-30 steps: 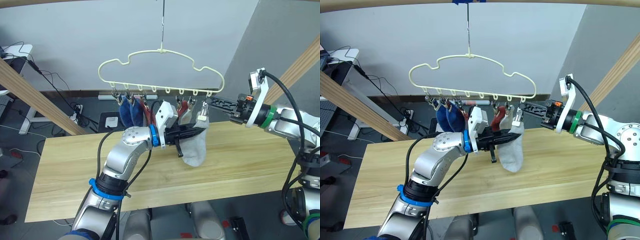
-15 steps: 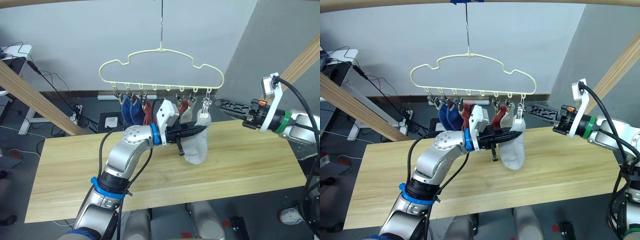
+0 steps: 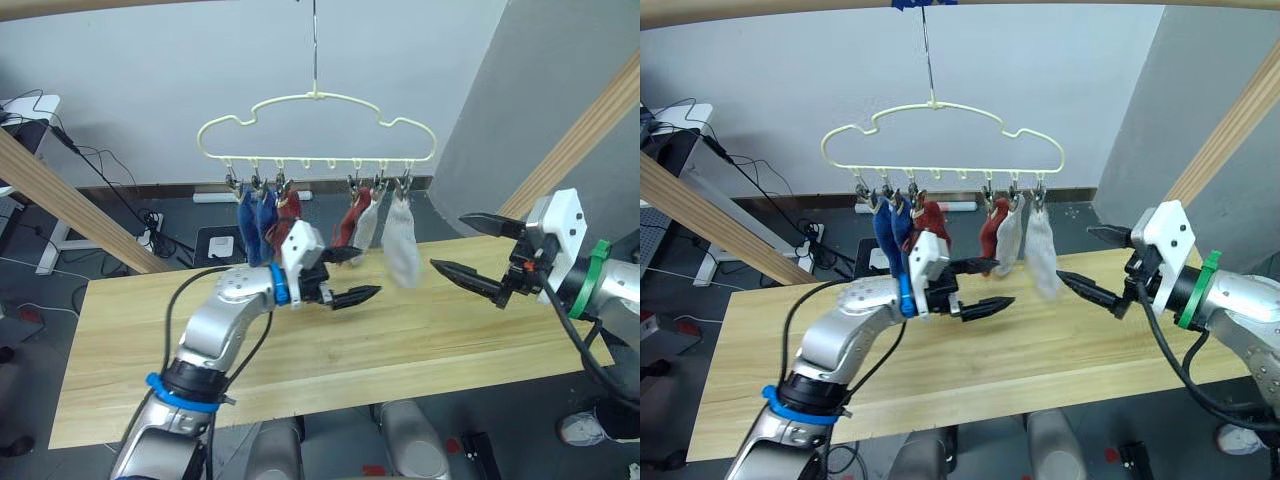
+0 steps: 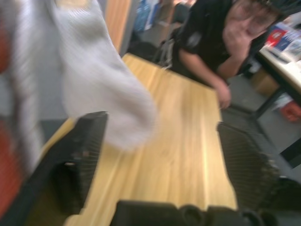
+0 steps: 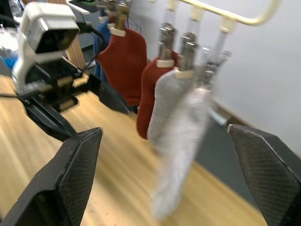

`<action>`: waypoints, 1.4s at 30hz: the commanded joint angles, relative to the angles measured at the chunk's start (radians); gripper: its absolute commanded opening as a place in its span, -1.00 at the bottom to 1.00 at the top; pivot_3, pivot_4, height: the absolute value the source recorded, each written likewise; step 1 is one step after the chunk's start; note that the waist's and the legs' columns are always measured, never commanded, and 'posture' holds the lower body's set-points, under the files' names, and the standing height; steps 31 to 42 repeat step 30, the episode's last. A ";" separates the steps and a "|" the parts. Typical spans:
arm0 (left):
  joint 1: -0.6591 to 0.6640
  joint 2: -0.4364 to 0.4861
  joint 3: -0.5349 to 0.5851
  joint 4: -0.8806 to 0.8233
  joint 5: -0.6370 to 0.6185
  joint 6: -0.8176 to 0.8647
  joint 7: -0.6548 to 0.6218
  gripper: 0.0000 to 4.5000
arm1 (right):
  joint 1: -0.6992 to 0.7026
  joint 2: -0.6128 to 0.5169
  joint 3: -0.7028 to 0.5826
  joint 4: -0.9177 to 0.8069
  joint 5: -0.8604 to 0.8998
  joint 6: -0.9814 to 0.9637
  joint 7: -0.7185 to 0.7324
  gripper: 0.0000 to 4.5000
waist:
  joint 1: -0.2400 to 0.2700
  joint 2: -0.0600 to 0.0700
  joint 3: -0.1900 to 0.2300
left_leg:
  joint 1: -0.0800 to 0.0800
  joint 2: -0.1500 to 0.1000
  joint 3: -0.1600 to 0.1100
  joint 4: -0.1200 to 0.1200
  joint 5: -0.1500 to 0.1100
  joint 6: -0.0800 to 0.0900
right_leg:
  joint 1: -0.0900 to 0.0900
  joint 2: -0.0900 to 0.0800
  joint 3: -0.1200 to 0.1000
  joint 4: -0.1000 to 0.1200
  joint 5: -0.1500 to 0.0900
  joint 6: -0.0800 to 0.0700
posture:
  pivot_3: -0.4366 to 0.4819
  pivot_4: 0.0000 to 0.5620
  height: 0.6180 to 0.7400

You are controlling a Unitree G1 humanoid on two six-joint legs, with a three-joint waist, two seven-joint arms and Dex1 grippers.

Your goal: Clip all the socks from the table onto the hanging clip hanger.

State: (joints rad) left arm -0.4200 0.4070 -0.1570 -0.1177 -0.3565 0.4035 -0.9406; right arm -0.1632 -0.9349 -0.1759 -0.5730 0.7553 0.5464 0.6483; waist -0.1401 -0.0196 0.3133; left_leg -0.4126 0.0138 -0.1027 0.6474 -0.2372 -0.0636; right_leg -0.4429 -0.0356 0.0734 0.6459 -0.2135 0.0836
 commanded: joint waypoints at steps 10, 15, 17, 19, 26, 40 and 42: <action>0.432 0.333 0.468 -0.208 -0.114 0.116 0.030 1.00 | 0.081 0.070 0.027 0.105 -0.136 -0.080 0.132 1.00 | 0.011 -0.001 0.000 | 0.003 0.002 -0.001 -0.004 0.000 0.000 | 0.000 0.001 -0.001 0.001 -0.003 -0.005 | -0.28 -0.02 1.00; 0.500 0.317 0.477 -0.190 -0.058 0.138 0.146 1.00 | 0.120 0.093 0.033 0.205 -0.201 -0.121 0.175 1.00 | 0.060 -0.003 -0.001 | 0.003 -0.001 0.001 0.000 0.000 0.000 | 0.003 -0.003 0.000 -0.001 -0.003 -0.005 | -0.18 -0.01 1.00; 0.539 0.309 0.462 -0.181 0.018 0.049 0.185 1.00 | 0.148 0.092 0.035 0.239 -0.238 -0.151 0.196 1.00 | 0.064 -0.004 -0.001 | 0.003 -0.001 0.001 0.001 0.000 0.000 | 0.003 -0.003 0.000 -0.001 -0.002 -0.005 | -0.18 -0.01 1.00; 0.566 0.305 0.452 -0.181 0.057 0.020 0.211 1.00 | 0.172 0.095 0.030 0.261 -0.255 -0.158 0.205 1.00 | 0.065 -0.004 -0.002 | 0.003 -0.001 0.001 -0.001 0.000 0.000 | 0.003 -0.003 -0.001 -0.001 -0.002 -0.004 | -0.17 -0.01 1.00; 0.636 0.292 0.491 -0.173 0.027 -0.046 0.176 1.00 | 0.197 0.111 0.007 0.327 -0.304 -0.179 0.194 1.00 | 0.066 -0.004 -0.002 | 0.003 0.000 0.002 -0.002 0.000 0.000 | 0.002 -0.002 -0.001 0.000 -0.001 -0.003 | -0.13 -0.05 1.00; 0.648 0.308 0.473 -0.168 0.055 -0.063 0.175 1.00 | 0.207 0.117 0.009 0.338 -0.327 -0.200 0.204 1.00 | 0.066 -0.005 -0.002 | 0.004 0.000 0.002 -0.001 0.000 0.000 | 0.003 -0.002 -0.001 0.000 -0.001 -0.005 | -0.12 -0.07 1.00; 0.648 0.308 0.473 -0.168 0.055 -0.063 0.175 1.00 | 0.207 0.117 0.009 0.338 -0.327 -0.200 0.204 1.00 | 0.066 -0.005 -0.002 | 0.004 0.000 0.002 -0.001 0.000 0.000 | 0.003 -0.002 -0.001 0.000 -0.001 -0.005 | -0.12 -0.07 1.00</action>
